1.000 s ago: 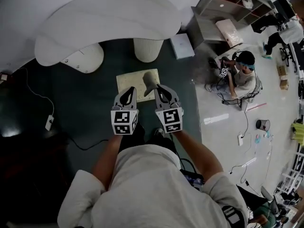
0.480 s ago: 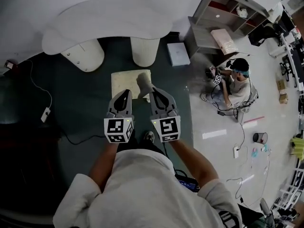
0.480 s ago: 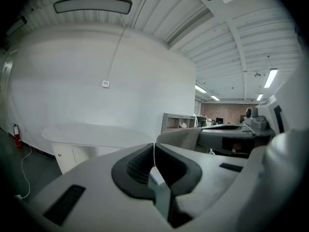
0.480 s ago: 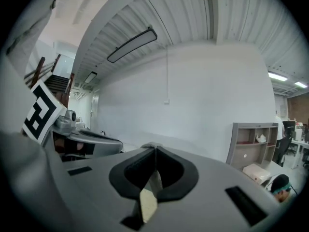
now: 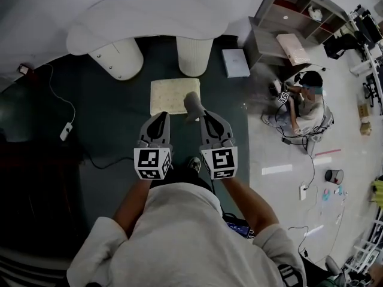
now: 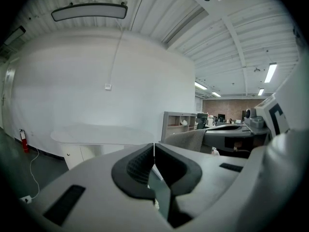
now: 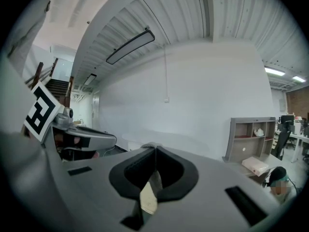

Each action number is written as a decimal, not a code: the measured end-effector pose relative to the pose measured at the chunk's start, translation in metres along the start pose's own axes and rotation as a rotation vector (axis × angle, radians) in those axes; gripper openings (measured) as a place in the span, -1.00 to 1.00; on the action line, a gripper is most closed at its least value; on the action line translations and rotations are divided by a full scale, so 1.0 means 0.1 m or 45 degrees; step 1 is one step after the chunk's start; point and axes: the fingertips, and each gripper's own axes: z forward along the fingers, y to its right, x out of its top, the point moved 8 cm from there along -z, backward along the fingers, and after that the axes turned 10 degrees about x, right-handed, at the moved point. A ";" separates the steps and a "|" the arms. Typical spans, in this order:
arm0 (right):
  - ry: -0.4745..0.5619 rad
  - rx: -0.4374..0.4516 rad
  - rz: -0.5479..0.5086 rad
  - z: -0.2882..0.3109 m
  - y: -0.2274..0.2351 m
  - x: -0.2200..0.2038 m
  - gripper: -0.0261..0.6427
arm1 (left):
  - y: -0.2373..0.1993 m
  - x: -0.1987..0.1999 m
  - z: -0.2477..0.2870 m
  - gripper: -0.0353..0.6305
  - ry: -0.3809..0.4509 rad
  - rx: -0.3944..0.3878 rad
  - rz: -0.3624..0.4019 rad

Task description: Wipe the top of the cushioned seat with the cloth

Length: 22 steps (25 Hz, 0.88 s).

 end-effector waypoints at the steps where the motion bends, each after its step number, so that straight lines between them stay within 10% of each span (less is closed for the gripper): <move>1: -0.001 -0.001 0.001 -0.01 -0.03 0.00 -0.88 | 0.00 0.00 -0.02 -0.83 -0.005 -0.009 0.007; 22: -0.040 -0.007 -0.047 0.09 -0.37 0.30 -0.88 | -0.17 0.19 -0.15 -0.83 0.030 -0.125 -0.003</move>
